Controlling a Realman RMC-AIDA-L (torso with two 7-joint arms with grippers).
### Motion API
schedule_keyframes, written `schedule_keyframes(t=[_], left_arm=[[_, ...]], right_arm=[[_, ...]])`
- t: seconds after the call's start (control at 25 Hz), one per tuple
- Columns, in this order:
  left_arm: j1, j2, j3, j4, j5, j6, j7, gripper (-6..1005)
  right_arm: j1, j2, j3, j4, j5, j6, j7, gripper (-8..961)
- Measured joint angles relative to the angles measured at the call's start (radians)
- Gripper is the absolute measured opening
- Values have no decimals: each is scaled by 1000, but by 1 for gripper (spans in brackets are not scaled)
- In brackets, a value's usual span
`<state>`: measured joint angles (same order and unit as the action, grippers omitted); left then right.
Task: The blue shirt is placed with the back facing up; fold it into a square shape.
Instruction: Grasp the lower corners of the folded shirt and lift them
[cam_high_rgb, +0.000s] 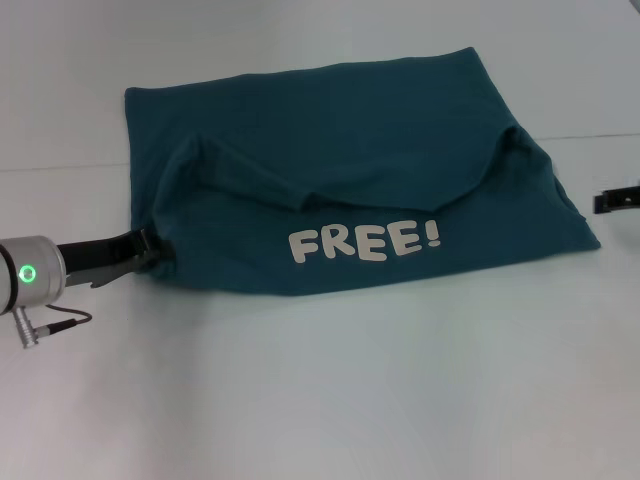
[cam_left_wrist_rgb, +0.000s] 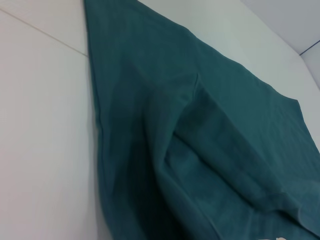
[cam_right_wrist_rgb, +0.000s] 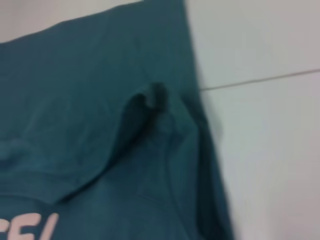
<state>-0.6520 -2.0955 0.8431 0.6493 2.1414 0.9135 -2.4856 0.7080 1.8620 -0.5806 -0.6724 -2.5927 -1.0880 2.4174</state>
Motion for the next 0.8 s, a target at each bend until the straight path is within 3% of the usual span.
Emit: schedule_keyframes(t=[0.08,0.28,0.8], left_arm=[[0,-2,0,0,0,-2,0,30],[0,-4,1,0,0,-4,1,30],[4,-5,1,-2,-1,-10,2,31]], right_arm=[[23,16,-2,14,1,11,-12,912],[40,32,-18,27,-5,44,-12,911],[40,89,-148,64,-6,208,-24,911]])
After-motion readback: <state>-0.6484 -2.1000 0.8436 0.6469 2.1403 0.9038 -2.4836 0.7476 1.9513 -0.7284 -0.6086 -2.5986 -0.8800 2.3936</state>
